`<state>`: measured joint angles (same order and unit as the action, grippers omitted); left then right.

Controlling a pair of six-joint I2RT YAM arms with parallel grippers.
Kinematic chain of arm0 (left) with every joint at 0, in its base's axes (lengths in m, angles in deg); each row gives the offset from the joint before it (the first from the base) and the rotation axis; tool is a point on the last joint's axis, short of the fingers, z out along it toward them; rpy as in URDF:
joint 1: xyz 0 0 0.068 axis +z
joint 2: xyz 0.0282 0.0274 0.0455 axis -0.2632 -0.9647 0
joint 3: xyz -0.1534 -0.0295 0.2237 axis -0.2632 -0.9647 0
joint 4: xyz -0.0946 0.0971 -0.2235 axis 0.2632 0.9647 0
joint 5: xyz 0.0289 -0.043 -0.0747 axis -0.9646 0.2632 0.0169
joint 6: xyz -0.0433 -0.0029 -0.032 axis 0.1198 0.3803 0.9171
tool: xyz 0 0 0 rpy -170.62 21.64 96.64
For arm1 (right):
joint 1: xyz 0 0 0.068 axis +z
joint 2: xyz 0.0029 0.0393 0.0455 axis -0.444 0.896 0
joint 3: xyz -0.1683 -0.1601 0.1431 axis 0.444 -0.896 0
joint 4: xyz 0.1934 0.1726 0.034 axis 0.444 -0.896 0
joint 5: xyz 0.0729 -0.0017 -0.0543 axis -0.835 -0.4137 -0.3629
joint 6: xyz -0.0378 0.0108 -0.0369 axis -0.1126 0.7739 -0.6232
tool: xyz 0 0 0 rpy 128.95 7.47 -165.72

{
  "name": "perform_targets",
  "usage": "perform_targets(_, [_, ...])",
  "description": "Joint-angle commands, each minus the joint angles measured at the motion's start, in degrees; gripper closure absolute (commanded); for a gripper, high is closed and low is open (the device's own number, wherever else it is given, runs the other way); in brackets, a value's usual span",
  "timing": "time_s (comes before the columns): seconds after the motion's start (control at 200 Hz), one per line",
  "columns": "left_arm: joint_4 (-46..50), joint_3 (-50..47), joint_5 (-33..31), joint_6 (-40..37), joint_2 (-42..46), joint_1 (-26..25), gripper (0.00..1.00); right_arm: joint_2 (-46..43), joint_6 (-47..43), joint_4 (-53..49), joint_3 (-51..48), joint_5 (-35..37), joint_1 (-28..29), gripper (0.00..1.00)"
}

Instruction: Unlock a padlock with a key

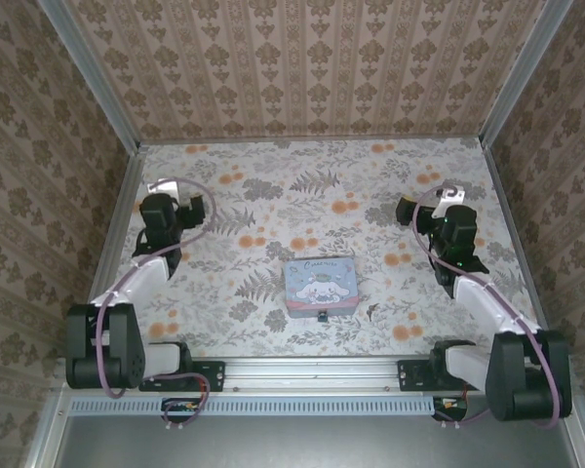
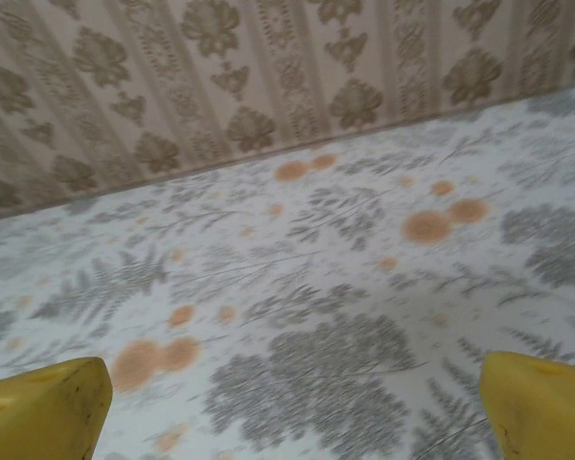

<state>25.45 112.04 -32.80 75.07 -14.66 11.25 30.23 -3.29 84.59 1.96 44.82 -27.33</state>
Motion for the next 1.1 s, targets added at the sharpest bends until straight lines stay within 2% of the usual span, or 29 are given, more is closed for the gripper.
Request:
perform_targets(0.0, [18.90,6.77,-0.41,8.33,2.21,-1.37,0.03,-3.58,8.02,-12.48,1.63,-10.64,-0.08,0.00])
perform_targets(0.11, [27.00,10.11,4.53,12.66,3.78,-4.24,0.04,-6.00,12.10,-18.06,2.22,-17.06,0.81,0.00])
perform_targets(0.2, [31.46,11.09,7.73,15.41,5.01,-8.23,0.04,-6.44,14.30,-24.21,3.25,-19.01,2.72,0.04])
perform_targets(0.44, [38.71,8.12,15.43,24.67,9.07,-20.53,0.09,-4.86,17.91,-34.97,4.17,-19.46,12.33,0.19])
perform_targets(0.66, [36.45,0.98,18.55,35.43,11.84,-32.29,0.11,-5.65,21.43,-37.51,1.11,-16.76,21.33,0.26])
perform_targets(0.835, [31.39,-1.74,17.17,40.27,7.84,-41.04,0.12,-5.89,22.67,-38.87,-0.38,-14.71,26.20,0.29])
perform_targets(0.935, [28.65,-2.35,16.77,42.26,5.37,-43.45,0.13,-5.92,24.09,-37.72,-1.65,-14.70,27.44,0.31])
perform_targets(1.095, [22.39,-3.43,18.50,44.83,1.69,-44.46,0.18,-5.59,25.66,-36.04,-2.03,-14.98,28.87,0.34])
